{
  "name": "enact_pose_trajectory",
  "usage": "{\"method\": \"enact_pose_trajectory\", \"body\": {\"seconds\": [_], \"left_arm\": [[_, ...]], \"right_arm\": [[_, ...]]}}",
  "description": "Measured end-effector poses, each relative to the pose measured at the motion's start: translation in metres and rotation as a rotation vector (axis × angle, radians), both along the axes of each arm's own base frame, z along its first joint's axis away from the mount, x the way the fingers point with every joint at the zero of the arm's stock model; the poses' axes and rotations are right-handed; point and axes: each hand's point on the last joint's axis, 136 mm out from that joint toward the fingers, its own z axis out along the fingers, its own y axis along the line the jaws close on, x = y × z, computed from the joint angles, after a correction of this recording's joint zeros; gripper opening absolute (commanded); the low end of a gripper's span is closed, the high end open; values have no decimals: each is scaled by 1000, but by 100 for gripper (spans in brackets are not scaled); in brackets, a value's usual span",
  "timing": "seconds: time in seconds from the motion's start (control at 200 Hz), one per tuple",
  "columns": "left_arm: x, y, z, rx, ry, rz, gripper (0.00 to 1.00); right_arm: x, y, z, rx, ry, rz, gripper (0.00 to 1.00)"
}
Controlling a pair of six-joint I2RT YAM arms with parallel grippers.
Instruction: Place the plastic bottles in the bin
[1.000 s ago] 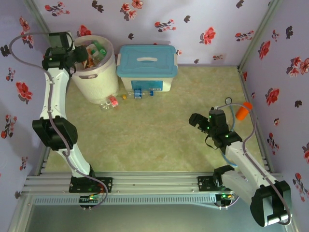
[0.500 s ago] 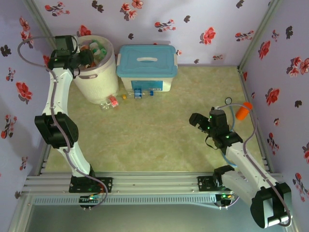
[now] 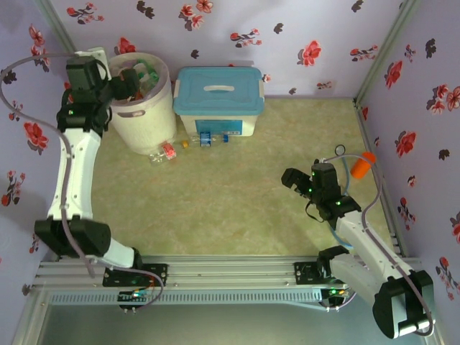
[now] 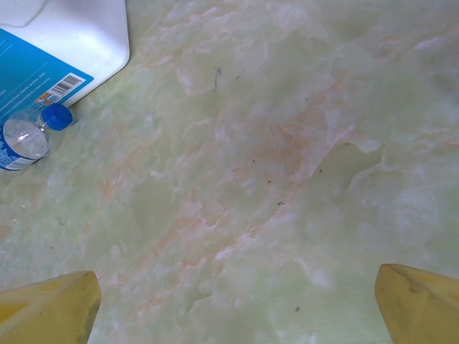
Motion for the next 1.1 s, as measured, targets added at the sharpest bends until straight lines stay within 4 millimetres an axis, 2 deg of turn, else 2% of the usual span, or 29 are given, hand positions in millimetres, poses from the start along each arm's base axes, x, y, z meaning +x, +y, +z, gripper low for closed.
{"method": "enact_pose_trajectory", "body": {"seconds": [0.105,0.19,0.285,0.37,0.48,0.54,0.605,0.77,0.84,0.975,1.1], "left_arm": [[-26,-36,9,37,-27,-102,91],[-42,-61,-6,85,0,-184,94],[-59,-87,-46,148,85,-291,95],[-76,-111,-101,188,207,-398,95],[-93,-127,-164,223,350,-474,95],[-99,-132,-189,249,405,-496,95],[-103,-139,-206,285,438,-511,96],[-99,-170,-223,364,430,-562,97],[-94,-181,-237,381,455,-574,99],[-68,-199,-268,403,519,-568,100],[-49,-207,-294,431,552,-555,100]], "right_arm": [[0,0,-2,-2,6,0,99],[0,0,-4,-4,13,0,99],[0,0,-5,-5,17,0,99],[1,0,-6,-5,18,0,99],[4,2,-9,-3,26,5,99],[5,4,-11,0,33,8,99],[5,5,-12,4,34,11,99],[8,7,-9,15,19,17,99],[8,7,-9,15,19,17,99],[7,7,-4,19,5,18,99],[5,6,1,22,-11,19,99]]}}
